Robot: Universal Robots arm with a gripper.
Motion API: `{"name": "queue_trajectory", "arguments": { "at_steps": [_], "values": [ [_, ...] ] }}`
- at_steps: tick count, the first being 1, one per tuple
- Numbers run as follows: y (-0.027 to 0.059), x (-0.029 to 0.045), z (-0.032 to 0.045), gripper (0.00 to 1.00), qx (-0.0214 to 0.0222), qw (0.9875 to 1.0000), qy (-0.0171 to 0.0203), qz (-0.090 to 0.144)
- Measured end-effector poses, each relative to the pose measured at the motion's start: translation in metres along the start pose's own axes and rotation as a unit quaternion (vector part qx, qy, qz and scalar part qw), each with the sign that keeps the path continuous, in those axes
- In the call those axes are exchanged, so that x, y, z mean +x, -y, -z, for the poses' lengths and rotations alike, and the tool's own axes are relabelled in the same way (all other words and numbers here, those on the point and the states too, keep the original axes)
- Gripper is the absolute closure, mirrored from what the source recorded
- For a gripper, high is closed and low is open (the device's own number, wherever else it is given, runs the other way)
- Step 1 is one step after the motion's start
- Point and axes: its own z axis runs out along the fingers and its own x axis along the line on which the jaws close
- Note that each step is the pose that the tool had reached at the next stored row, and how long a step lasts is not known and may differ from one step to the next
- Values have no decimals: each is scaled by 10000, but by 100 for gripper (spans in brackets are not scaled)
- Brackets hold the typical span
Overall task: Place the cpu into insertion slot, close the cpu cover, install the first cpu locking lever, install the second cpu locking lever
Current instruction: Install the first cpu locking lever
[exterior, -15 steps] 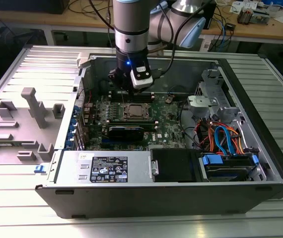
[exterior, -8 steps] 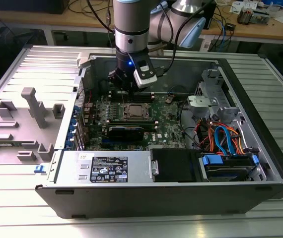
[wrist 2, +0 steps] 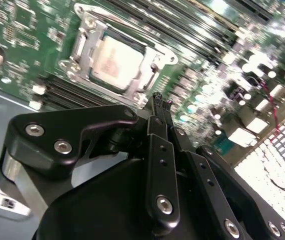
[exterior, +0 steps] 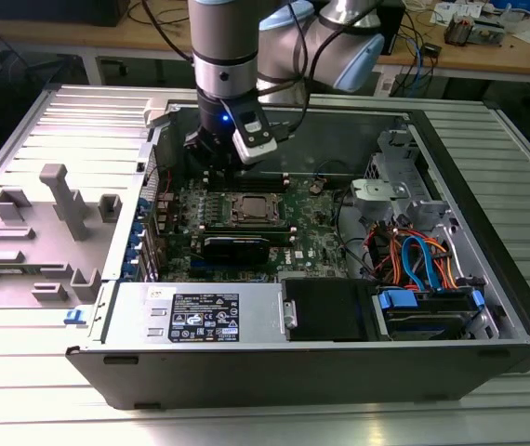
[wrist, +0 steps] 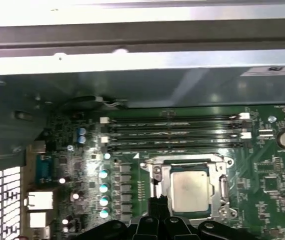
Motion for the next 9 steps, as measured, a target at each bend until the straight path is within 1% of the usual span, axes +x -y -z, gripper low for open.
{"name": "queue_trajectory", "arguments": {
  "at_steps": [1, 4, 7, 9],
  "values": [
    [0, 43, 17, 89, -2, 10000, -1, 1],
    [-1, 101, 76, 89, -4, 10000, 0, 1],
    [-10, 125, 90, 89, -5, 10000, -1, 34],
    [-20, 134, 91, 89, -5, 9999, -6, 107]
  ]
}}
